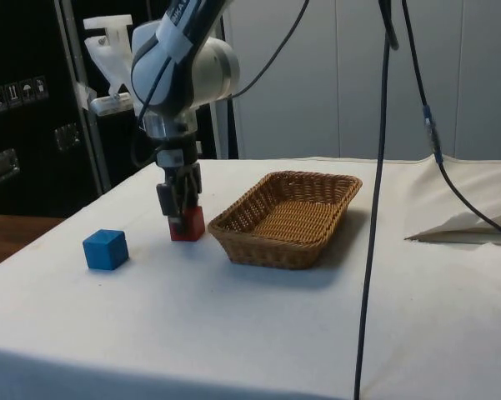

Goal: Pick up exactly two blocks and place them into the basket.

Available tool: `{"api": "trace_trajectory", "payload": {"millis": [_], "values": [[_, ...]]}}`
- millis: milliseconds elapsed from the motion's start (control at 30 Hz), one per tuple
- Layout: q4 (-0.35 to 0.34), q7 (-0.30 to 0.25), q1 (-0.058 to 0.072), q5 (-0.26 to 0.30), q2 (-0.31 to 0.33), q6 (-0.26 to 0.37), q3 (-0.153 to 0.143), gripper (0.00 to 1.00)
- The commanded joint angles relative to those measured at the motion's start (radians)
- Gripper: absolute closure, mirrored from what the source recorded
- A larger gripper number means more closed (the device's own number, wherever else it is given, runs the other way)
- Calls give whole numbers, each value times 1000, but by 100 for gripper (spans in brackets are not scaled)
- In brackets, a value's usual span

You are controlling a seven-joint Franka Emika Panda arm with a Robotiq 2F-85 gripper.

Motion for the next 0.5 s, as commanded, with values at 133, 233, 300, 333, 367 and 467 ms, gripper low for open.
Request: {"api": "trace_trajectory", "payload": {"millis": [133,233,300,333,367,467], "values": [[1,0,0,0,1,0,0,99],[1,-2,-1,5,5,9,4,99],[1,-2,-1,5,5,9,4,98],[1,-2,-1,5,5,10,4,98],[1,-2,-1,5,5,9,4,98],[-4,10,6,-3,-18,-7,-5,98]]}}
